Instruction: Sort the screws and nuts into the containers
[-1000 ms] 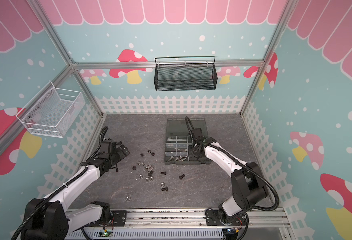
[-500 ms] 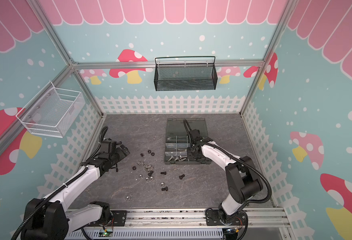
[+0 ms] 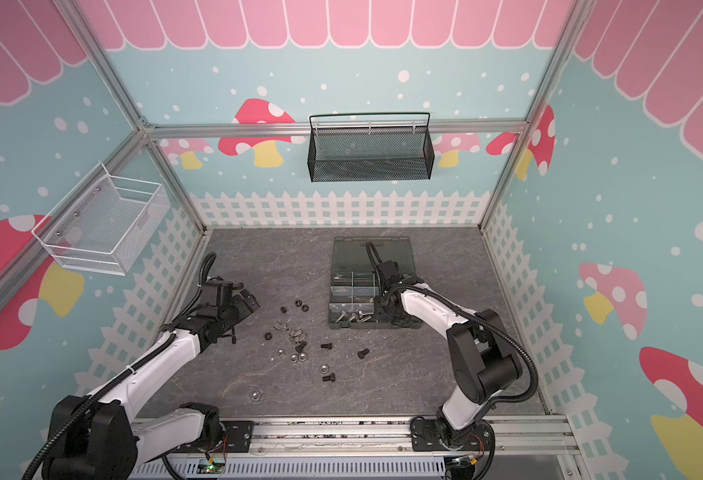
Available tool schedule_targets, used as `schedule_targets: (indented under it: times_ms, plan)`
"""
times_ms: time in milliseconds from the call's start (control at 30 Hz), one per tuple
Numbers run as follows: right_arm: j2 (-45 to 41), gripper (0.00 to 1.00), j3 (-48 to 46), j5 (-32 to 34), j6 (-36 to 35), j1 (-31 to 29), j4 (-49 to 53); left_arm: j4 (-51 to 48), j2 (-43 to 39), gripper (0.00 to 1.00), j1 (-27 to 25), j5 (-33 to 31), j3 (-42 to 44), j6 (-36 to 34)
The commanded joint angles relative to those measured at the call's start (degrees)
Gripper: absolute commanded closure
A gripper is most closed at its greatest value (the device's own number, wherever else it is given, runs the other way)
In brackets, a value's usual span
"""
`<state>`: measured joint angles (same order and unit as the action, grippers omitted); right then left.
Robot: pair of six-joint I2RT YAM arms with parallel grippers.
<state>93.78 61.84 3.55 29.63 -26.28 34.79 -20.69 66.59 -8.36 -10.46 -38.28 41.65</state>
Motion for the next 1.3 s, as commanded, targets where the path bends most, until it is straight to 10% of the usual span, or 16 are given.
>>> schedule_targets:
  times_ms: [0,500,1267]
  plan:
    - [-0.4,0.62,0.5,0.4,0.1,0.1,0.4,0.7,0.2,0.00,0.3,0.0,-1.2,0.9]
    - [-2.0,0.57,9.7,3.3,-0.2,-9.0,1.0,0.8,0.6,0.00,0.3,0.0,-0.8,1.2]
    - [28.7,0.55,40.5,1.6,-13.1,-29.3,-0.1,1.2,1.9,0.00,3.1,0.3,1.9,4.7]
